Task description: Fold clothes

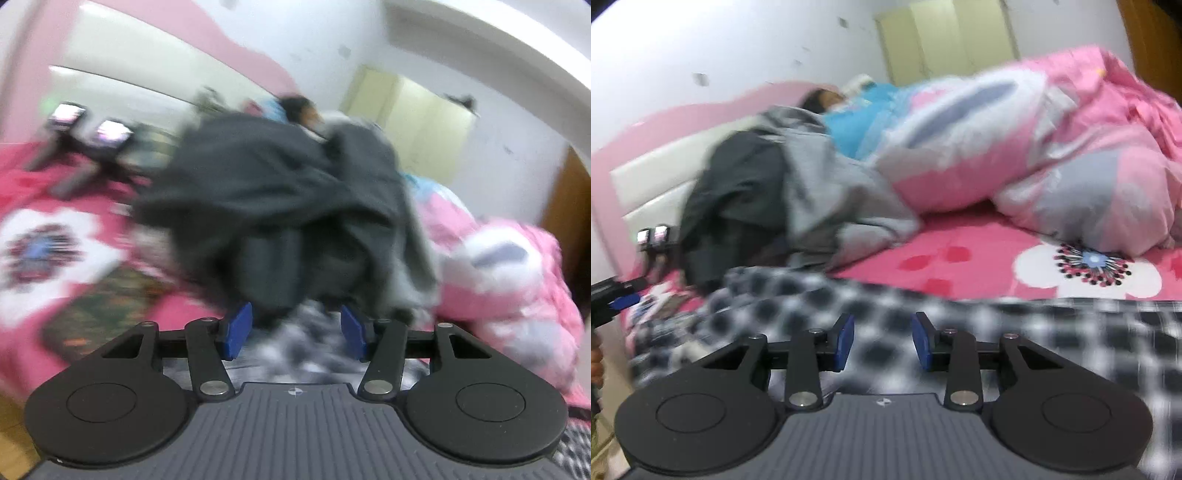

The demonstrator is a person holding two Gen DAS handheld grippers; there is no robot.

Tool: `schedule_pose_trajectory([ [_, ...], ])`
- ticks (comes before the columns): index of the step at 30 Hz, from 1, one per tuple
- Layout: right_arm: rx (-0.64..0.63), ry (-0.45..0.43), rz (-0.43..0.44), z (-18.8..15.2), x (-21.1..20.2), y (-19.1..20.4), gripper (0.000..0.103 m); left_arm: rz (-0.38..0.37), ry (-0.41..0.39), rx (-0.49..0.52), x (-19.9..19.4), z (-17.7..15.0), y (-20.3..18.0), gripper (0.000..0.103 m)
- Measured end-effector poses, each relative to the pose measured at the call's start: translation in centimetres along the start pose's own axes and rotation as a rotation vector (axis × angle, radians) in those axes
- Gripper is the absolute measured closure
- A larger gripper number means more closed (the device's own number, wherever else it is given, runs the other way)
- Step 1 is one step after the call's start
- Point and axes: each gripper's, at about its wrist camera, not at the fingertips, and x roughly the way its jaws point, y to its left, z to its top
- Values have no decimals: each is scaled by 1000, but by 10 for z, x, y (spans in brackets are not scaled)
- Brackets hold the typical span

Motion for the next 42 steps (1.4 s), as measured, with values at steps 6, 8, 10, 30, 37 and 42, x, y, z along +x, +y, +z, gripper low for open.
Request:
schedule_pose_trajectory([
  [6, -127, 149, -99, 30, 79, -61, 66, -78, 201, 163, 109, 5, -54, 50],
  [8, -174, 186, -114, 36, 101, -75, 66, -66, 247, 234, 142, -1, -65, 50],
  [10, -208, 215, -86, 41, 117, -85, 66, -32, 266, 320, 166, -11, -73, 50],
  [30, -308, 222, 38, 39, 143, -92, 102, 56, 216, 438, 182, -47, -66, 60],
  [37, -265, 178, -90, 16, 170, -96, 99, 67, 221, 445, 187, -49, -67, 60],
  [42, 53, 80, -240, 27, 161, -140, 94, 71, 226, 447, 188, -50, -66, 60],
])
